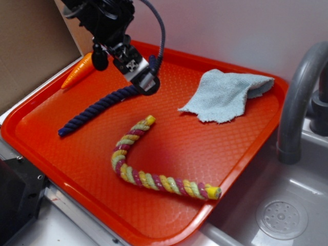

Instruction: Grab the blue cloth.

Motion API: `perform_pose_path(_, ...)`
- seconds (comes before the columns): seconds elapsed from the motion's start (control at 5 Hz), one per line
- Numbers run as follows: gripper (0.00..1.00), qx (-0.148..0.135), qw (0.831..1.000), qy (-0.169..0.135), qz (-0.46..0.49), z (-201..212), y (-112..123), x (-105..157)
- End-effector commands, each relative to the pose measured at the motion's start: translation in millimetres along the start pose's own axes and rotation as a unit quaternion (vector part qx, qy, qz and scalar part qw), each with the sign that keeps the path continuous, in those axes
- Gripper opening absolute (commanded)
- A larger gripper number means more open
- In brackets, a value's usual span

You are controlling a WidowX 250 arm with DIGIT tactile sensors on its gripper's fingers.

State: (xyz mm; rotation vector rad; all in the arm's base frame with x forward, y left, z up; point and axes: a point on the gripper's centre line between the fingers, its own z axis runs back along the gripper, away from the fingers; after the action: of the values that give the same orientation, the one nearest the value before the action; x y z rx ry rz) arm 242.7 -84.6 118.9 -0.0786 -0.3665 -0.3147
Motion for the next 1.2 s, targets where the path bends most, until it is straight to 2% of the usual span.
perform_pose_path(0.0,1.0,0.001,1.0,-0.011,-0.004,10,-5,8)
perform_pose_path(0.2,1.0,0.02,0.997,0.058,-0.048,-49,-24,33)
perform_pose_path(0.4,1.0,0.048,0.993,0.089,-0.059,-95,-34,54)
perform_pose_path(0.6,1.0,0.067,0.991,0.093,-0.068,-121,-38,64)
perform_pose_path(0.8,1.0,0.061,0.992,0.09,-0.064,-123,-35,69)
perform_pose_path(1.0,0.0,0.066,0.993,0.098,-0.015,-130,-20,78)
